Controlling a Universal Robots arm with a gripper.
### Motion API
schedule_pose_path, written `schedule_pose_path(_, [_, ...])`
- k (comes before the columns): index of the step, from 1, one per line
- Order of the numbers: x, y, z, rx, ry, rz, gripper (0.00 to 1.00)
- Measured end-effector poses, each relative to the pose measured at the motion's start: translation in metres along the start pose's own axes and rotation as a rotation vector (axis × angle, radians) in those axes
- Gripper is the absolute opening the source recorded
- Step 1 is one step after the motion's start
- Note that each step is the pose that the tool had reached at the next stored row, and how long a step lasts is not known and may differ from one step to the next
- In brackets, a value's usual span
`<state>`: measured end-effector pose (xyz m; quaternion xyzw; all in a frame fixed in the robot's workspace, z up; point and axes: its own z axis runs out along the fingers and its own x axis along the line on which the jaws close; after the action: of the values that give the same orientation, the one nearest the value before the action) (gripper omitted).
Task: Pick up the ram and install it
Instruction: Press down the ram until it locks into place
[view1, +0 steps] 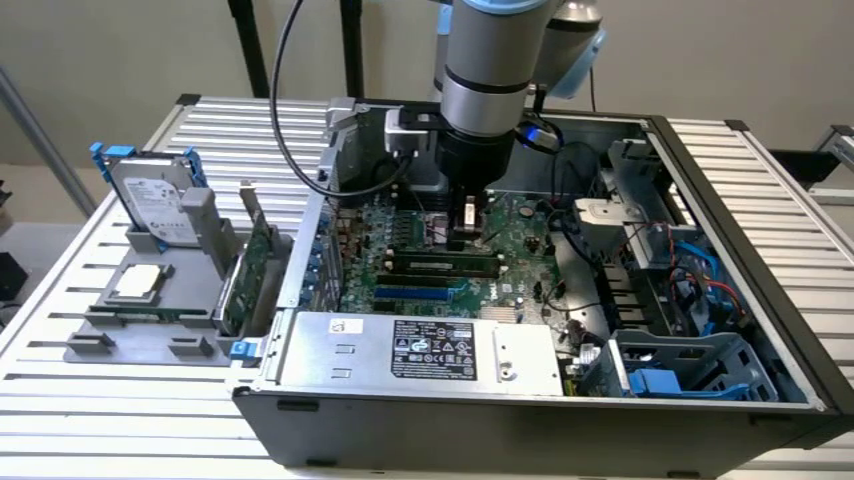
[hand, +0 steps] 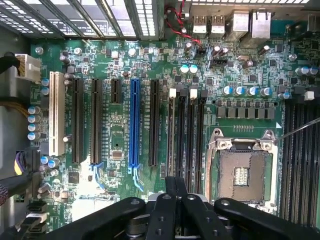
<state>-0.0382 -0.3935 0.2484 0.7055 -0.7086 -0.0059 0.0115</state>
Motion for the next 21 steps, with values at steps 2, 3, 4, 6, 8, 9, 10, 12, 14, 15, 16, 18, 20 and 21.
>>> schedule_pose_path(2, [0.0000, 0.0000, -0.0001, -0.0001, 0.0001, 0.000, 0.00])
schedule_pose_path(3, [0.0000, 0.0000, 0.0000, -0.0001, 0.0001, 0.000, 0.00])
schedule_pose_path(4, [0.0000, 0.0000, 0.0000, 0.0000, 0.0001, 0.000, 0.00])
schedule_pose_path(6, [0.0000, 0.0000, 0.0000, -0.0001, 0.0001, 0.000, 0.00])
schedule_pose_path(8, [0.0000, 0.0000, 0.0000, 0.0000, 0.0001, 0.000, 0.00])
schedule_pose_path(9, [0.0000, 0.0000, 0.0000, 0.0000, 0.0001, 0.000, 0.00])
schedule_pose_path(10, [0.0000, 0.0000, 0.0000, 0.0000, 0.0001, 0.000, 0.00])
schedule_pose_path(12, [-0.0001, 0.0003, 0.0003, 0.0000, 0.0002, 0.000, 0.00])
schedule_pose_path(14, [-0.0004, 0.0014, 0.0014, 0.0002, 0.0001, 0.000, 0.00])
schedule_pose_path(15, [-0.0005, 0.0020, 0.0023, 0.0003, 0.0001, 0.001, 0.00])
schedule_pose_path(16, [-0.0005, 0.0023, 0.0033, 0.0004, 0.0001, 0.001, 0.00])
schedule_pose_path(18, [-0.0005, 0.0028, 0.0059, 0.0008, 0.0001, 0.001, 0.00])
schedule_pose_path(20, [-0.0006, 0.0030, 0.0086, 0.0015, 0.0000, 0.001, 0.00])
schedule_pose_path(21, [-0.0006, 0.0030, 0.0097, 0.0017, 0.0000, 0.001, 0.00])
